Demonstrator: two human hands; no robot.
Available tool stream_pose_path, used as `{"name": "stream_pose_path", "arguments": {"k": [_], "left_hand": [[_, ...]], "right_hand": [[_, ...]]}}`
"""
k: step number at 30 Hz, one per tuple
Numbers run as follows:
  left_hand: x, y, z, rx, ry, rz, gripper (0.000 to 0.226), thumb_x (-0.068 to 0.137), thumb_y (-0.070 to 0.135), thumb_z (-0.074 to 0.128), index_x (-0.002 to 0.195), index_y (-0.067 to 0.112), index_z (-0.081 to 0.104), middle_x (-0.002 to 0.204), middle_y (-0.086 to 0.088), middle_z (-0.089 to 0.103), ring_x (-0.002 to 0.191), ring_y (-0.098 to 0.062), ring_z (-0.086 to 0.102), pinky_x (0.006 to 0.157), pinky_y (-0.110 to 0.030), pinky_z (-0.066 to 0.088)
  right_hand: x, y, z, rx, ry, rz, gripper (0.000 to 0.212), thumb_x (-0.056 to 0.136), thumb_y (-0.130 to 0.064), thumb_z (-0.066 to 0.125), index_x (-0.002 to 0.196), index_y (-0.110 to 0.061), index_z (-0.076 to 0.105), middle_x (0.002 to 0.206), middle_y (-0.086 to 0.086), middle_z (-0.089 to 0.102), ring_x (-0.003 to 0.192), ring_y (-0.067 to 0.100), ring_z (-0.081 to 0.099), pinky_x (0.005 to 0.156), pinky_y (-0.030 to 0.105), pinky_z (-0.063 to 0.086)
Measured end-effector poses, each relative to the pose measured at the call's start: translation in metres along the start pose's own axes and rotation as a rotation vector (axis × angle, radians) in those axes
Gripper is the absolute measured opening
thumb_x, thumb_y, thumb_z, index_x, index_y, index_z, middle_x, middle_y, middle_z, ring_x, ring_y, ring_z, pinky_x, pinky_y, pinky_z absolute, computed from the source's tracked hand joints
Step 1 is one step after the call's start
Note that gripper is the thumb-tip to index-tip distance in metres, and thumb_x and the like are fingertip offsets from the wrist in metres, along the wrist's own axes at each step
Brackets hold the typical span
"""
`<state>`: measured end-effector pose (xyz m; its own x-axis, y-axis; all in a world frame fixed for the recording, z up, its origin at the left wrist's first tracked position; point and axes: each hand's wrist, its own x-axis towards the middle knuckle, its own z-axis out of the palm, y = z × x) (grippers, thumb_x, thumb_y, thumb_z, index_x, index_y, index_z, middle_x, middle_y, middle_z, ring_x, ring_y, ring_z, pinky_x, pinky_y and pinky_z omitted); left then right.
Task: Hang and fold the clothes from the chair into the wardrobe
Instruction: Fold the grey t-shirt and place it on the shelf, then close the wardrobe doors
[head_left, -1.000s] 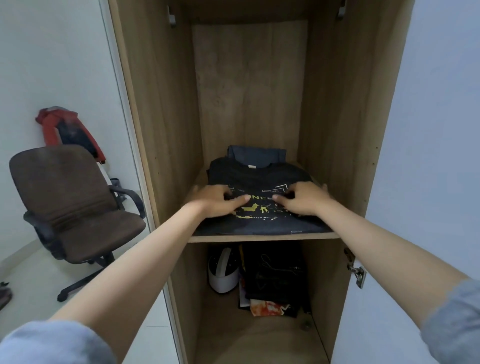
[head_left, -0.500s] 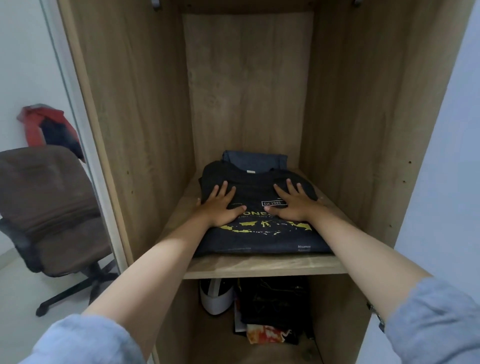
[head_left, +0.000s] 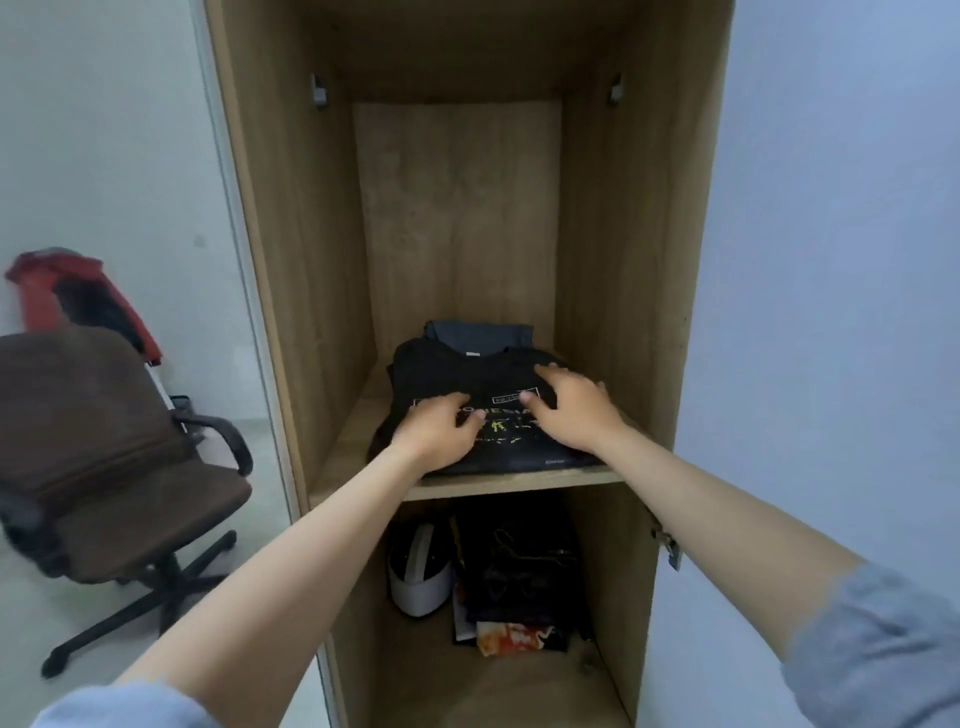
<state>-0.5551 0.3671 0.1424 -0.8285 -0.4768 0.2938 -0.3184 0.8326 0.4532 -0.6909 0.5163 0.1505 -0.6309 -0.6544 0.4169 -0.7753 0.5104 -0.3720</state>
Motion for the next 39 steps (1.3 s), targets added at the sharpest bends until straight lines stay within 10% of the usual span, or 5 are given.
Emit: {"name": "stream_pose_path", "arguments": {"k": [7,19,30,39], "left_hand": [[-0.17,0.073,0.02,-0.037,0.297,0.258,0.064,0.093,0.039,0.053,0.148,0.023,0.027,0.153,0.0,0.031,0.139,-0.019,0.03,0.11,-0.036,0.035],[-0.338,0.26,0.085,-0.072,0.276,0.813,0.067,0.087,0.054,0.05,0.144,0.024,0.032,0.153,-0.003,0.03,0.137,-0.023,0.034,0.106,-0.035,0.035],[-0.336,0.32,0.125,-0.083,0.213,1.119,0.079,0.084,0.057,0.058,0.148,0.046,0.013,0.159,-0.009,-0.01,0.146,-0.031,0.01,0.105,-0.037,0.036],[-0.345,0.3,0.134,-0.208,0.161,1.019,0.083,0.085,0.051,0.059,0.149,0.043,0.008,0.158,0.002,-0.018,0.148,-0.024,0.004,0.097,-0.033,0.047]], "right_hand": [[-0.166,-0.027,-0.074,0.063,0.316,-0.063,0.054,0.094,-0.043,0.049,0.144,-0.024,0.038,0.152,0.003,0.036,0.139,0.024,0.034,0.112,0.053,0.03],[-0.424,-0.008,-0.234,-0.227,0.824,-0.19,0.037,0.086,-0.033,0.052,0.117,-0.015,0.065,0.126,0.008,0.059,0.11,0.026,0.053,0.09,0.037,0.047],[-0.448,0.039,-0.282,0.086,0.562,0.102,0.048,0.091,-0.02,0.061,0.136,-0.027,0.049,0.152,0.002,0.029,0.14,0.018,0.03,0.11,0.035,0.033],[-0.446,0.023,-0.281,0.193,0.65,-0.018,0.037,0.088,-0.006,0.063,0.124,-0.015,0.06,0.124,0.0,0.051,0.105,0.012,0.055,0.087,0.032,0.056]]}}
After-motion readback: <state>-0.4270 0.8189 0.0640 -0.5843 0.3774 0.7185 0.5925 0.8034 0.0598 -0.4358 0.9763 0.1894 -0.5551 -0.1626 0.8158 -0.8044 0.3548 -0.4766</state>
